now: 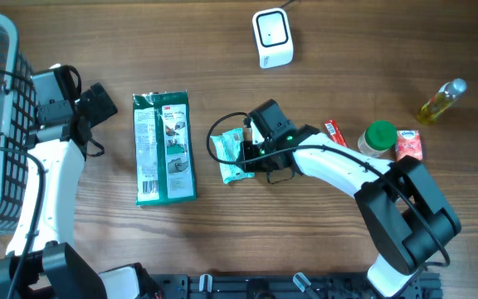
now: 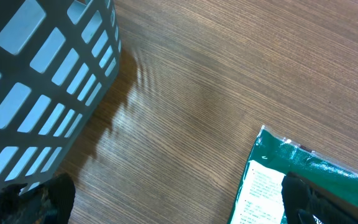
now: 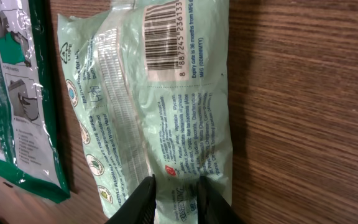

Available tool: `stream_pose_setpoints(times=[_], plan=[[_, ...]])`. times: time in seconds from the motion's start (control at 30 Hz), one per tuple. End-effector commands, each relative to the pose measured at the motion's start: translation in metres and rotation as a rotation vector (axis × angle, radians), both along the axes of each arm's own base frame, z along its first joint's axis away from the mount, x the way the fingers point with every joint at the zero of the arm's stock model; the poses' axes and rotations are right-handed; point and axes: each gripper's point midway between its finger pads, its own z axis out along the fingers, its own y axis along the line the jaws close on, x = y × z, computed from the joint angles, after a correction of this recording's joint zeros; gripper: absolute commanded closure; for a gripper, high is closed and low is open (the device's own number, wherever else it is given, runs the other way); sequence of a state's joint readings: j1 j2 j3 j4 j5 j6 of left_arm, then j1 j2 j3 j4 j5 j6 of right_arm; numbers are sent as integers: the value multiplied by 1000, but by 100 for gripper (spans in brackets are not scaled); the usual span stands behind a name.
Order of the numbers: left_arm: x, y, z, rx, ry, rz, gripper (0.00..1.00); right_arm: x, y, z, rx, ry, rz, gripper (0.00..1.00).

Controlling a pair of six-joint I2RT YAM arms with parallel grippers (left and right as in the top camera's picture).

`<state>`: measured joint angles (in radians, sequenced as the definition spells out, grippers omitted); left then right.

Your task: Scan the item barcode

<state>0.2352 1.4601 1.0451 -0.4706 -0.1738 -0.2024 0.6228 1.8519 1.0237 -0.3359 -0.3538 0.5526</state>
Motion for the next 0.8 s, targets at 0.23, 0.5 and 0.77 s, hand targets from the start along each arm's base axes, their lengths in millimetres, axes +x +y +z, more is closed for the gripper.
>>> stream_pose_setpoints(times=[0.23,0.5,0.77], plan=[[2,2,9,12,-21,-6,0,38,0,60,-54,-170,-36,67],[2,2,9,12,-21,-6,0,46,-9,67,-179,-269,-48,57],[2,2,9,12,-21,-6,0,19,-46,23,-324,-158,-105,53]])
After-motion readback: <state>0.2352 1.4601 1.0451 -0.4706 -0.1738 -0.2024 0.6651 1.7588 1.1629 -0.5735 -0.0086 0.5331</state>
